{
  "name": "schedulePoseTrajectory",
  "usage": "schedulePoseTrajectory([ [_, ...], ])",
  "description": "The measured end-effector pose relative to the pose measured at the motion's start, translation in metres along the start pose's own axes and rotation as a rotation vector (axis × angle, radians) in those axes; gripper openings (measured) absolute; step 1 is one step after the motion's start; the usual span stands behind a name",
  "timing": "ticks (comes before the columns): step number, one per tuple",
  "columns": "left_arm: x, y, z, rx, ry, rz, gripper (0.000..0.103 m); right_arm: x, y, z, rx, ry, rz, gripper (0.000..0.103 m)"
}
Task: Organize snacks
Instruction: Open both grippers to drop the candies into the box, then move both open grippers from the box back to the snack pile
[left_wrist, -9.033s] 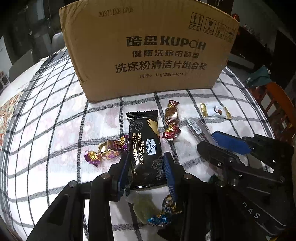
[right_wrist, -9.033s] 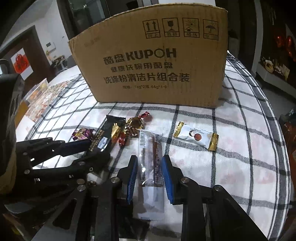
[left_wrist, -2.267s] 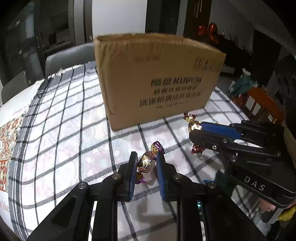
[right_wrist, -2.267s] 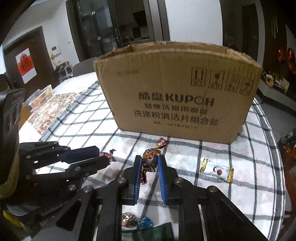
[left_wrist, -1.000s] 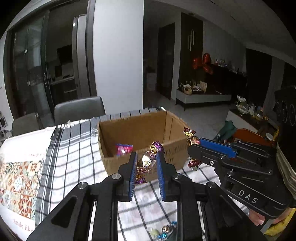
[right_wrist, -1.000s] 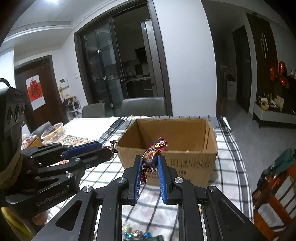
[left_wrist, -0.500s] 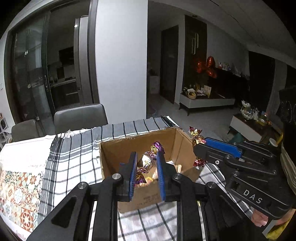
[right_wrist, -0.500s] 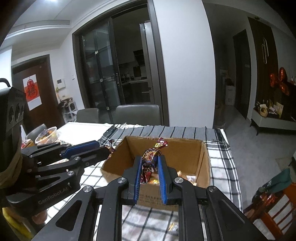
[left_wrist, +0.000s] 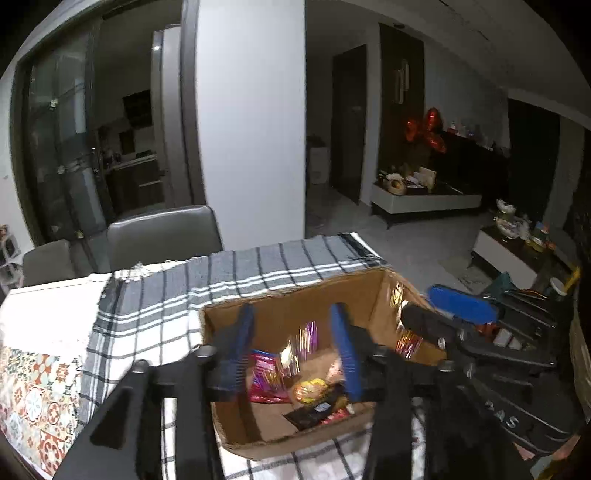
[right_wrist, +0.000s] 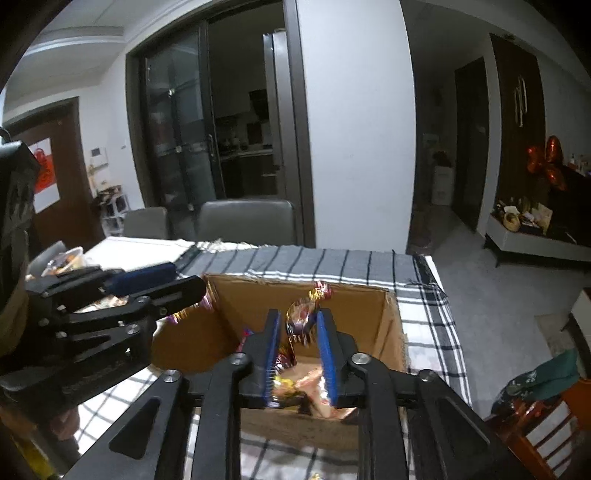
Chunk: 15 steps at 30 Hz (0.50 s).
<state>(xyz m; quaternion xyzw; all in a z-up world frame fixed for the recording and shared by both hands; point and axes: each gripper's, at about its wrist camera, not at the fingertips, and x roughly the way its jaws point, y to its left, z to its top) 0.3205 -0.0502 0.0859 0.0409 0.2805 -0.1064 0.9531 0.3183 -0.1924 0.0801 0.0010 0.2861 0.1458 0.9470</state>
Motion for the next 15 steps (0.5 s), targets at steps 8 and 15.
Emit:
schedulePoseTrajectory([
  [8,-0.015,-0.002,-0.018,0.011,0.003,0.028,0.056,-0.014,-0.010,-0.013,0.022,-0.002,-0.020,0.048],
  [15,-0.053,-0.010,-0.038,0.023,-0.021,0.011,0.056,-0.052,0.001,-0.030,0.008,-0.036,-0.015,0.048],
])
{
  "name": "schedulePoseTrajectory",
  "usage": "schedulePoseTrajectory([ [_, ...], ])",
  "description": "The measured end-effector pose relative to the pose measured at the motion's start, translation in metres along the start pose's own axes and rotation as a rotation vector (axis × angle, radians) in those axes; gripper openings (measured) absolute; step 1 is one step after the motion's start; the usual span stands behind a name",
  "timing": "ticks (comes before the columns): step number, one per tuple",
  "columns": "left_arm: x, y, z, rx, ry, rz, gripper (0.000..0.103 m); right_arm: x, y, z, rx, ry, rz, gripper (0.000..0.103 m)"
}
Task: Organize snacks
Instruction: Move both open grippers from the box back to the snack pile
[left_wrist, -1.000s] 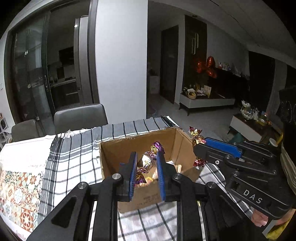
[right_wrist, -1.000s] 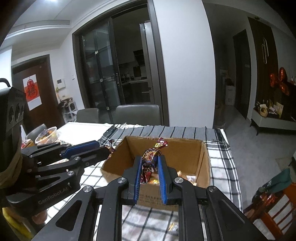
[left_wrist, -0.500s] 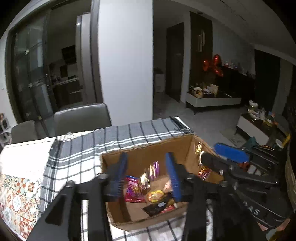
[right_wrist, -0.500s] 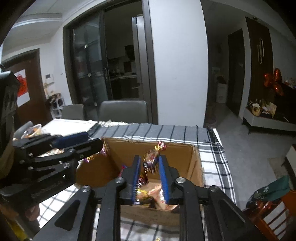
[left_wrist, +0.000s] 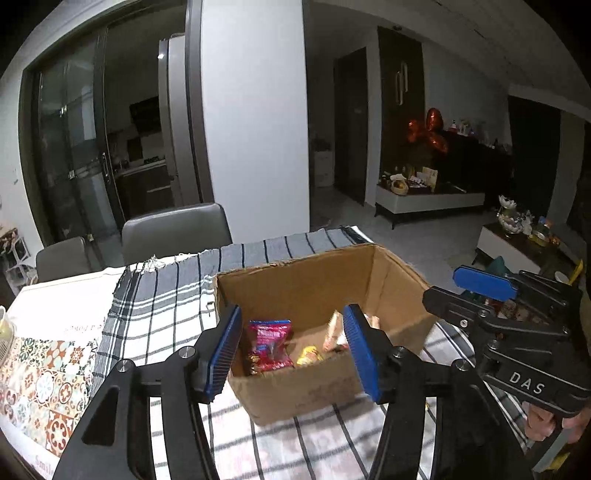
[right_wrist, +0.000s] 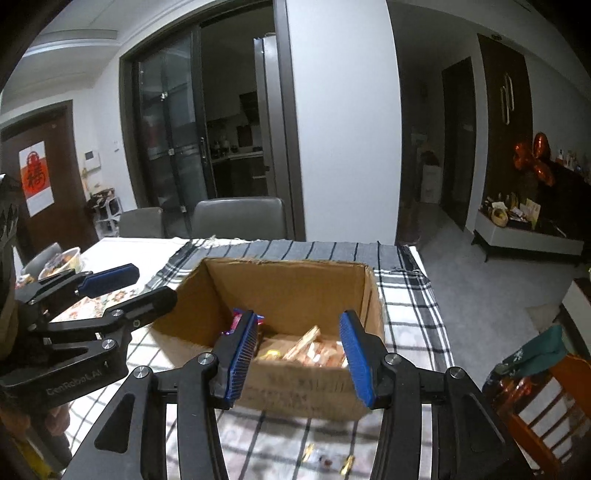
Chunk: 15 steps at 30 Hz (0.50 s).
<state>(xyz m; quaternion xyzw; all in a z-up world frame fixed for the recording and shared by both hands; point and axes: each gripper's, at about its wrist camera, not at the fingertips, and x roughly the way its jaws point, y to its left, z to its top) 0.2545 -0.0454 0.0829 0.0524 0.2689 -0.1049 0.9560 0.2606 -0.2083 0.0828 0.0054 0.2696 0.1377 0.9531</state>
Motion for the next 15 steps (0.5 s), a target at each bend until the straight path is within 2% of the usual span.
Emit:
schedulePoseTrajectory([
  [7,-0.041,-0.008,-0.020,0.010,-0.023,-0.027,0.056,-0.032,0.010,-0.016,0.016,-0.013,0.035,0.048],
  [15,-0.072,-0.017,-0.051,0.033,-0.017,-0.043,0.056,-0.058,0.024,-0.052,0.015,0.000,0.050,0.048],
])
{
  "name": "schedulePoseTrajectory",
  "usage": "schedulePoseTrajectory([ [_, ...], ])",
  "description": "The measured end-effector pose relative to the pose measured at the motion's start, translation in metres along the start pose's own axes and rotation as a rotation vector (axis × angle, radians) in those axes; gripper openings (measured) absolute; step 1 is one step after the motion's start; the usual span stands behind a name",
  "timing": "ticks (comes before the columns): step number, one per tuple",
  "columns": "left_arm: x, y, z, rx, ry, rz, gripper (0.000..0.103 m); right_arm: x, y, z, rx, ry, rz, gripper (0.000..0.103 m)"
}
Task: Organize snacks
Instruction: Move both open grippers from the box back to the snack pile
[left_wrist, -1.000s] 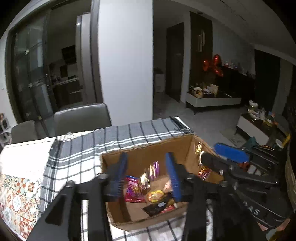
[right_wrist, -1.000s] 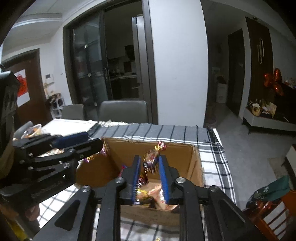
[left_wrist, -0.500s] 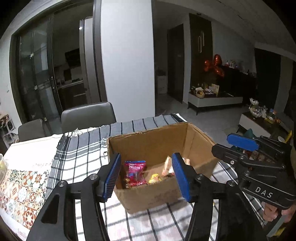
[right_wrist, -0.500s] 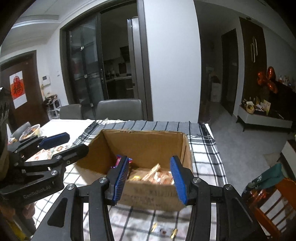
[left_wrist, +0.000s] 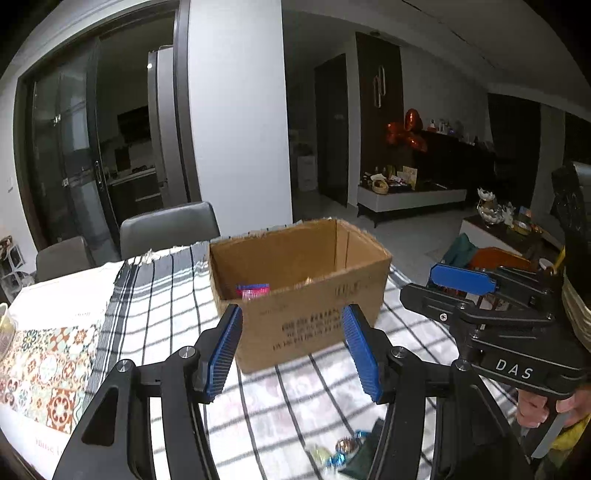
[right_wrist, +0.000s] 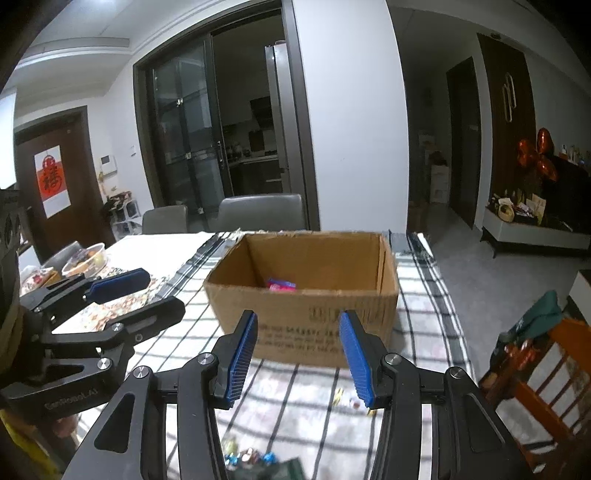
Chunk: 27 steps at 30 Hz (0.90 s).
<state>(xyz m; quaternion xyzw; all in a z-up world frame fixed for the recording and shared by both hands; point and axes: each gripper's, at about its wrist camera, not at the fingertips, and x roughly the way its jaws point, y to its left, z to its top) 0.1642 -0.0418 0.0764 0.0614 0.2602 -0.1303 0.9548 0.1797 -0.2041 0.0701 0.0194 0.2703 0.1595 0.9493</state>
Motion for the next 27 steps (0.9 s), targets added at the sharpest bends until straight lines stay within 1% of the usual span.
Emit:
schedulePoseTrajectory([
  [4,-0.008,-0.004,-0.020,-0.009,0.023,0.002,0.056,-0.001,0.005,-0.020,-0.002,0.034,0.019,0.048],
  [10,-0.008,-0.005,-0.056,-0.038,0.096,0.004,0.055,0.002,0.014,-0.050,-0.039,0.104,0.066,0.047],
  [18,-0.002,-0.001,-0.100,-0.099,0.200,0.051,0.055,0.027,0.032,-0.085,-0.109,0.264,0.172,0.047],
  [23,0.004,0.000,-0.118,-0.123,0.252,0.081,0.055,0.048,0.034,-0.101,-0.122,0.359,0.227,0.047],
  [27,0.009,0.002,-0.126,-0.130,0.281,0.100,0.055,0.065,0.039,-0.110,-0.179,0.429,0.249,0.047],
])
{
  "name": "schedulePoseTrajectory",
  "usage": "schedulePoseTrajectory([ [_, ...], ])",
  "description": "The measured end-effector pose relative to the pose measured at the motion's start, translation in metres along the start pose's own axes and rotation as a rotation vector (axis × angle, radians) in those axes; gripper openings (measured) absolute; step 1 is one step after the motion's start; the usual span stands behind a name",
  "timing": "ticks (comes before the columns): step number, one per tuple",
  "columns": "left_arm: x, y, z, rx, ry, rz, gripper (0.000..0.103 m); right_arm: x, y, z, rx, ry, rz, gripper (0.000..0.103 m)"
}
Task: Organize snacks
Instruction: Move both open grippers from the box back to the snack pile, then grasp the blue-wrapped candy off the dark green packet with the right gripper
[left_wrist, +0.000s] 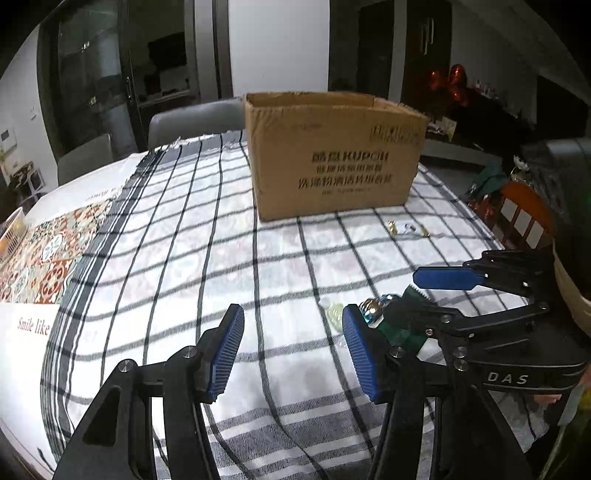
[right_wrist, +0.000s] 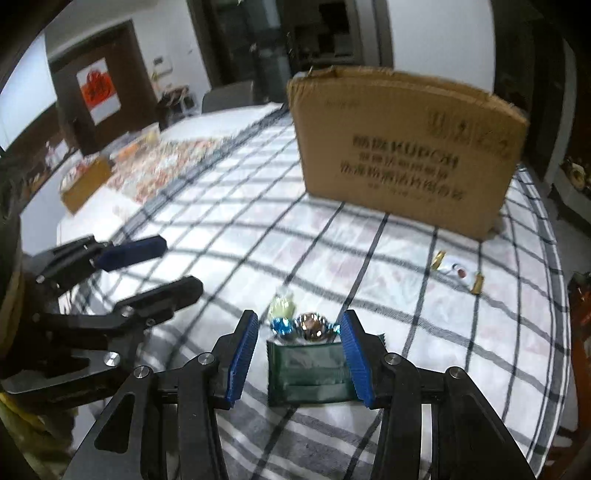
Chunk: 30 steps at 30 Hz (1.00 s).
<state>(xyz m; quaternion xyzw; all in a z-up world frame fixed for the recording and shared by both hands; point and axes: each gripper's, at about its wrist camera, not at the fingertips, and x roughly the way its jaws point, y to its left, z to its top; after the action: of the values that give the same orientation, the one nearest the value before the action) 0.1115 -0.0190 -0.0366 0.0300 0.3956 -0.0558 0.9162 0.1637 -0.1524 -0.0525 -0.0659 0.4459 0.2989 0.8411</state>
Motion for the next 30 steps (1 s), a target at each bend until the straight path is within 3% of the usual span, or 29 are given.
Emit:
schedulePoseTrajectory([
  [12,0.024,0.003,-0.003,-0.029,0.062,0.001,0.055,0.035,0.000,0.004,-0.157,0.109,-0.030,0.047],
  [30,0.031,0.005,-0.005,-0.030,0.085,0.005,0.055,0.047,0.003,0.001,-0.207,0.087,-0.024,0.034],
])
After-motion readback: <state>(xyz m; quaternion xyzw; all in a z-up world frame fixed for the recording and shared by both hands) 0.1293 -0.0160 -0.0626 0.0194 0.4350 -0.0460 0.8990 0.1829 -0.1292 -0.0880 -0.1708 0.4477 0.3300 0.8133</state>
